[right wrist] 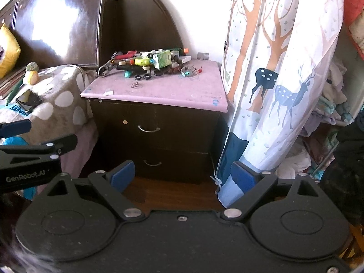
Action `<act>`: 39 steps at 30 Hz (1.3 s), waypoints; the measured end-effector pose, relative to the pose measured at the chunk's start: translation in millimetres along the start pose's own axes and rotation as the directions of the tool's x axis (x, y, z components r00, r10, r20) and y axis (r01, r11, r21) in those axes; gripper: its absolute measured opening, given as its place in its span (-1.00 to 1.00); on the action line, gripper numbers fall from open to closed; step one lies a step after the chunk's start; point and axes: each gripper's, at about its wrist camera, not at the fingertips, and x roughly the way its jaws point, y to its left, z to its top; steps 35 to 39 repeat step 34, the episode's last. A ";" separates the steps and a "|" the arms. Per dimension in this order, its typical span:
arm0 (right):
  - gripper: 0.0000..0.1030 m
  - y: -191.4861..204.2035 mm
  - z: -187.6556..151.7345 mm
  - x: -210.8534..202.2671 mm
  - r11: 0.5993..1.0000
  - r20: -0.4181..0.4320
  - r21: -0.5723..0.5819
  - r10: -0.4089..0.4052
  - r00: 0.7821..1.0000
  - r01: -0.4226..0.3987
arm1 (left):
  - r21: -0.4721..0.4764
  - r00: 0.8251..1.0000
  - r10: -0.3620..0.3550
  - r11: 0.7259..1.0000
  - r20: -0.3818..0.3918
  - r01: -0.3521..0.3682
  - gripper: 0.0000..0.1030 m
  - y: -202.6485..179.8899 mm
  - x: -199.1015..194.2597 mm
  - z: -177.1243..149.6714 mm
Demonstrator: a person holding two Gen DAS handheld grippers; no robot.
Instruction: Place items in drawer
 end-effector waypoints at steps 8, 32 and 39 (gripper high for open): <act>0.84 3.6 -0.7 -5.2 1.000 -0.034 -0.021 -0.009 0.999 0.009 | -0.016 1.000 0.003 1.000 0.015 -0.003 0.85 -2.5 -12.0 2.9; 0.86 10.6 -4.1 -6.9 0.996 -0.050 -0.049 -0.076 0.996 0.073 | -0.012 0.998 -0.022 1.000 0.064 0.023 0.85 -4.1 -25.7 6.9; 0.86 11.0 -4.6 -6.1 0.996 -0.056 -0.053 -0.079 0.995 0.076 | -0.010 0.998 -0.019 1.000 0.066 0.020 0.85 -3.8 -26.3 6.5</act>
